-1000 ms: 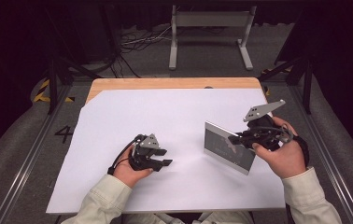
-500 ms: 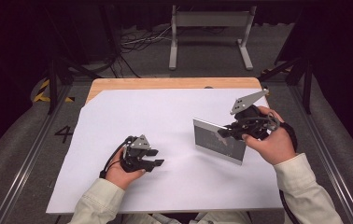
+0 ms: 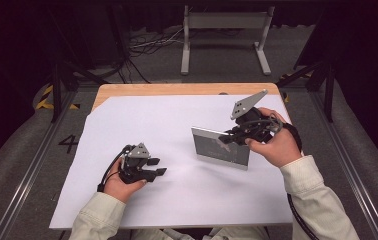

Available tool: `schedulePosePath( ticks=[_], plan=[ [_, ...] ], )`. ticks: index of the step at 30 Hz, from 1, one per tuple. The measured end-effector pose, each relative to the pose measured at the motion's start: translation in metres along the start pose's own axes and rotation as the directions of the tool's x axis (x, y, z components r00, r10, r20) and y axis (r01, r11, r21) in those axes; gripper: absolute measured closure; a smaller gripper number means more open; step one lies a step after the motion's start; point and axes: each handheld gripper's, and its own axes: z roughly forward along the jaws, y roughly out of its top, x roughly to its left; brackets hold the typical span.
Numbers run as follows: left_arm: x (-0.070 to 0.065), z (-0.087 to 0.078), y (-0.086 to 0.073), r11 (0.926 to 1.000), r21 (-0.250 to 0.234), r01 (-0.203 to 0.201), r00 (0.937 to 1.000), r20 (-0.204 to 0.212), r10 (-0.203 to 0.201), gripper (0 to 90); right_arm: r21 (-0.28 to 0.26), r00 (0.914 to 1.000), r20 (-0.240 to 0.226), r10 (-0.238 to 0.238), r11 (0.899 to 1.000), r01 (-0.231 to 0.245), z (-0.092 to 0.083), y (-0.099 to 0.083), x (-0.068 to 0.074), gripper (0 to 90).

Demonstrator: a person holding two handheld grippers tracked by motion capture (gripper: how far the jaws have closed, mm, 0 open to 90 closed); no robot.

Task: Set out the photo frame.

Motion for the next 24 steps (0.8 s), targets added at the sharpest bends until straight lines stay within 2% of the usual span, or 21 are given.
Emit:
schedulePosePath(
  ticks=[10, 15, 24],
  plan=[
    [0.010, 0.000, -0.005, 0.9995, -0.001, 0.031, 0.9994, -0.018, -0.031, 51.9, -0.011, 0.9964, -0.048, -0.069, 0.998, 0.069, 0.013, 0.009, -0.003, 83.8],
    [0.016, -0.001, -0.008, 0.9982, -0.007, 0.059, 0.9980, -0.023, -0.059, 51.7, -0.015, 0.9937, -0.072, -0.086, 0.996, 0.085, 0.019, 0.010, -0.006, 83.8],
    [0.017, 0.000, -0.009, 0.9978, -0.009, 0.066, 0.9976, -0.018, -0.066, 51.3, -0.024, 0.9869, -0.110, -0.118, 0.993, 0.116, 0.031, 0.014, -0.008, 83.8]
  ],
)
